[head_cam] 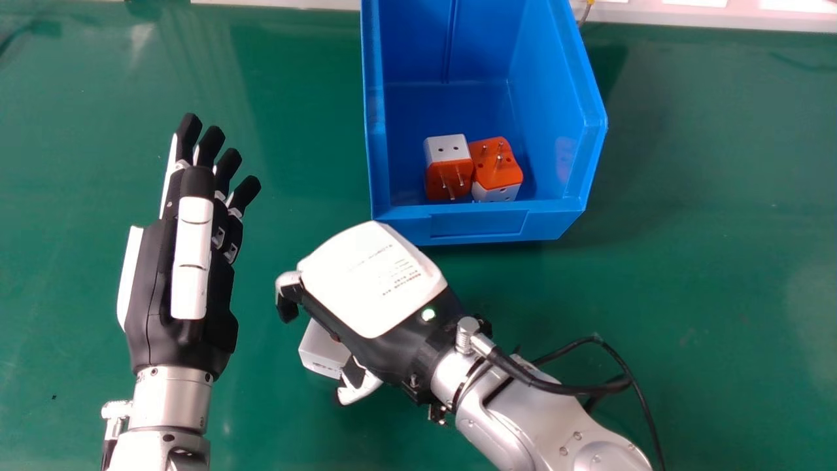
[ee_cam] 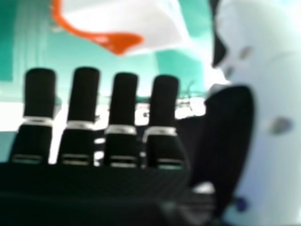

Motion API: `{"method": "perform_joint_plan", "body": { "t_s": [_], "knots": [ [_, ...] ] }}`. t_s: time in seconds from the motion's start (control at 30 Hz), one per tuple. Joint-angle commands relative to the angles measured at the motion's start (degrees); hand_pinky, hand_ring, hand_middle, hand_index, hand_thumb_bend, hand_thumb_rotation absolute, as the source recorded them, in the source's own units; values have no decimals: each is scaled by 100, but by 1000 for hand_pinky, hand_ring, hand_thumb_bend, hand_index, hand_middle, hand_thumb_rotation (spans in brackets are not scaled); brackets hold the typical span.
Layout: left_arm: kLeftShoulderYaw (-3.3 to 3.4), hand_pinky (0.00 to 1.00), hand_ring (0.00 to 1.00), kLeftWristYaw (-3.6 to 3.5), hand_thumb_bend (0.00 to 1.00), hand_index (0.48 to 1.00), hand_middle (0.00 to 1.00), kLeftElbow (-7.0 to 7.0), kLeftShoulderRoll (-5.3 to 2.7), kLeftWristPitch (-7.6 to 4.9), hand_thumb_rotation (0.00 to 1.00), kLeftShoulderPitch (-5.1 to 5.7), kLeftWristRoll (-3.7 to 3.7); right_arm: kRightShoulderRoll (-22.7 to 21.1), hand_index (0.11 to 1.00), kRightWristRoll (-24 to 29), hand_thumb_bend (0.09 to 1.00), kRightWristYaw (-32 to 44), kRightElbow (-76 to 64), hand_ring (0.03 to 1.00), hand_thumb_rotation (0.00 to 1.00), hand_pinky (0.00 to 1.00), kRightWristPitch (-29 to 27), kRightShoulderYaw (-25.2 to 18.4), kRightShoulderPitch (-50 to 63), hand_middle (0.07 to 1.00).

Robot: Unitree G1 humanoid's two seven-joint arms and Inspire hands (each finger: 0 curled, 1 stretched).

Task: Pick all objects and put in blue box

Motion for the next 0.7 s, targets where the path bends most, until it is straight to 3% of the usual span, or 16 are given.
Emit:
{"method": "perform_joint_plan", "body": {
  "t_s": [0.0,0.03,0.17,0.53,0.67],
  "knots": [
    [-25,932,975,-31,688,984,989,-64,11,-57,814,-53,-14,79,578,75,605,-120,-42,545,21,415,-44,-50,-13,610],
    [-26,933,975,-32,686,983,989,-60,16,-58,815,-55,-9,65,560,27,590,-154,-40,503,17,379,-37,-28,-30,571],
    [-14,933,975,-22,686,983,989,-24,30,-107,815,-72,34,77,560,67,590,-95,-70,503,17,379,-5,-35,-44,571],
    [-9,930,973,-30,688,982,987,18,39,-169,813,-86,66,67,523,228,561,-111,-80,446,8,332,-67,-94,-93,522],
    [-1,929,973,-52,689,982,987,24,37,-131,814,-100,9,73,517,218,555,-319,6,431,6,320,-138,-96,-84,506]
  ]
}}
